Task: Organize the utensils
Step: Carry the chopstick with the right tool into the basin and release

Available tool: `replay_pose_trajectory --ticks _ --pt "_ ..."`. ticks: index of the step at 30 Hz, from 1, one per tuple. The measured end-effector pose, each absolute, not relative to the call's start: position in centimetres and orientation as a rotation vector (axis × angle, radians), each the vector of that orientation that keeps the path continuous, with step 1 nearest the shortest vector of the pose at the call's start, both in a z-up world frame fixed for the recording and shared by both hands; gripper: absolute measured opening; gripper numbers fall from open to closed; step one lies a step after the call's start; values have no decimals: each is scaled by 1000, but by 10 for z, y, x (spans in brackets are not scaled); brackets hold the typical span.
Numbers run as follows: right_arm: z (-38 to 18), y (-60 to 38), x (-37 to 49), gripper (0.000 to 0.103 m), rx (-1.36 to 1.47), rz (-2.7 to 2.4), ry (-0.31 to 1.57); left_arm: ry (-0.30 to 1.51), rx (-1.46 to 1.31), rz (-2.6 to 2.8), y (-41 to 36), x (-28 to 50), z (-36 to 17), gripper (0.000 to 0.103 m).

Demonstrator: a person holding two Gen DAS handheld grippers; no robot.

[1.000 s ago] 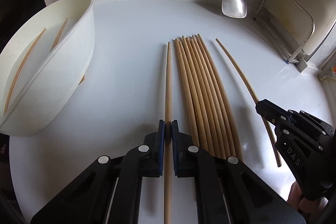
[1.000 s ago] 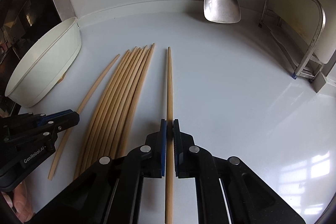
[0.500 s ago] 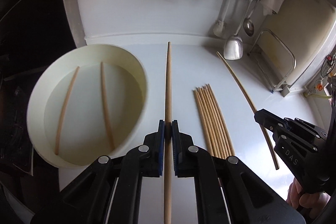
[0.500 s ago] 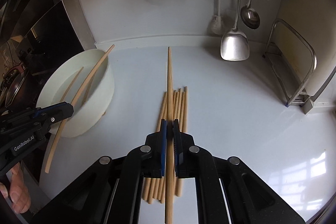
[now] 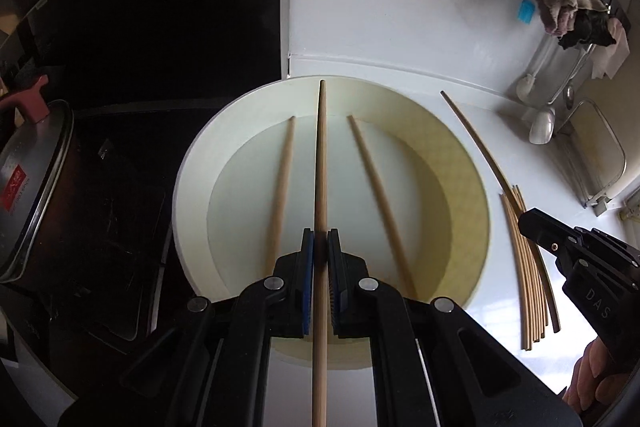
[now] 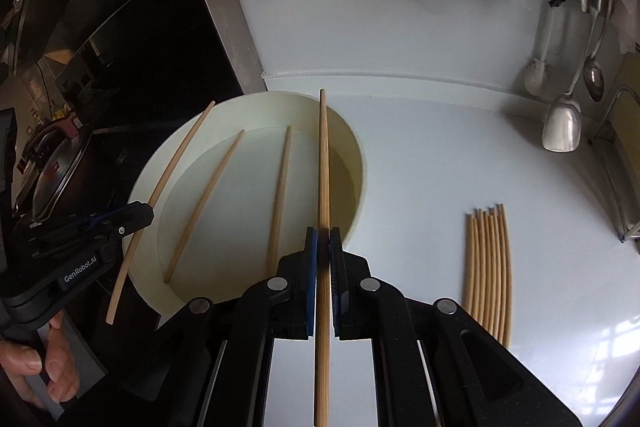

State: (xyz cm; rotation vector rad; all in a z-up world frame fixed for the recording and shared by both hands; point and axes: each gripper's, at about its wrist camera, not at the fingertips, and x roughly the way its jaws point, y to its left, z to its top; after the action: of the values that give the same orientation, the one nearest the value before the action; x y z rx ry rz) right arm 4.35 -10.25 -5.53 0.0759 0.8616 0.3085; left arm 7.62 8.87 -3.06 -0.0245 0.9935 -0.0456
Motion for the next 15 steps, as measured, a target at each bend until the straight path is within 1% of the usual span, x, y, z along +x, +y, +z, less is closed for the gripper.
replay_pose_trajectory --ticks 7,15 --pt "-68 -52 78 6 57 322 915 1040 -24 -54 112 104 -52 7" --pt "-94 -28 112 6 68 301 1011 1100 -17 -80 113 130 -76 7"
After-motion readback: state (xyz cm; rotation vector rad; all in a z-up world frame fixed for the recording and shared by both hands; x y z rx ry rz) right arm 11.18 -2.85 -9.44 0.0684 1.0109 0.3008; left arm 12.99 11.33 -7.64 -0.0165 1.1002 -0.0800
